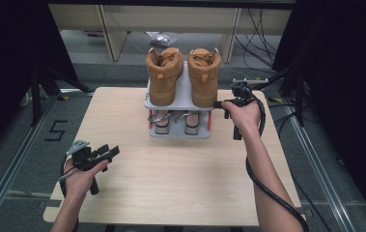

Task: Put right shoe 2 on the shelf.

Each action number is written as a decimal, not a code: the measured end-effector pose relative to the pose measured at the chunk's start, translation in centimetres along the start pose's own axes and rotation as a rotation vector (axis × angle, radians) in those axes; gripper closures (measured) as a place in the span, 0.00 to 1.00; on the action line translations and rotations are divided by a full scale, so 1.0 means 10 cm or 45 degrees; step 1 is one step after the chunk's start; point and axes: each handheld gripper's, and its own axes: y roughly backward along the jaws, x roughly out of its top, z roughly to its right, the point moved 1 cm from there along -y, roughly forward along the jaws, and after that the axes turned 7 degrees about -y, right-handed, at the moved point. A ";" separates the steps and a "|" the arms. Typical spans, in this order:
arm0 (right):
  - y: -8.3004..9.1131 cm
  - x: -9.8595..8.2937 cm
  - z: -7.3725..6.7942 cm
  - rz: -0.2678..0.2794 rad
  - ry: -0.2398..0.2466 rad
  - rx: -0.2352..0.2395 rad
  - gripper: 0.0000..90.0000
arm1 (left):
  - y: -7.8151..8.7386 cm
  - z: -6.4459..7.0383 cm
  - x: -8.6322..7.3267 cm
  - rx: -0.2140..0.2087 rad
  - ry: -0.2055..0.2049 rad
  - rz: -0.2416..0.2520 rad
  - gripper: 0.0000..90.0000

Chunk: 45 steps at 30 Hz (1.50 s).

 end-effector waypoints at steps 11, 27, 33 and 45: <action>-0.05 0.02 -0.09 -0.005 -0.015 -0.013 1.00 | 0.00 0.00 0.00 0.000 0.001 0.003 0.51; 0.18 -0.05 0.22 0.103 0.061 -0.094 0.87 | -0.01 -0.02 -0.01 0.010 0.015 0.003 0.50; 0.20 -0.13 0.33 0.109 0.044 -0.121 0.81 | -0.01 -0.02 -0.02 0.013 0.017 0.002 0.50; 0.28 -0.34 0.52 0.132 0.122 -0.159 0.73 | -0.01 -0.04 -0.02 0.018 0.020 0.007 0.50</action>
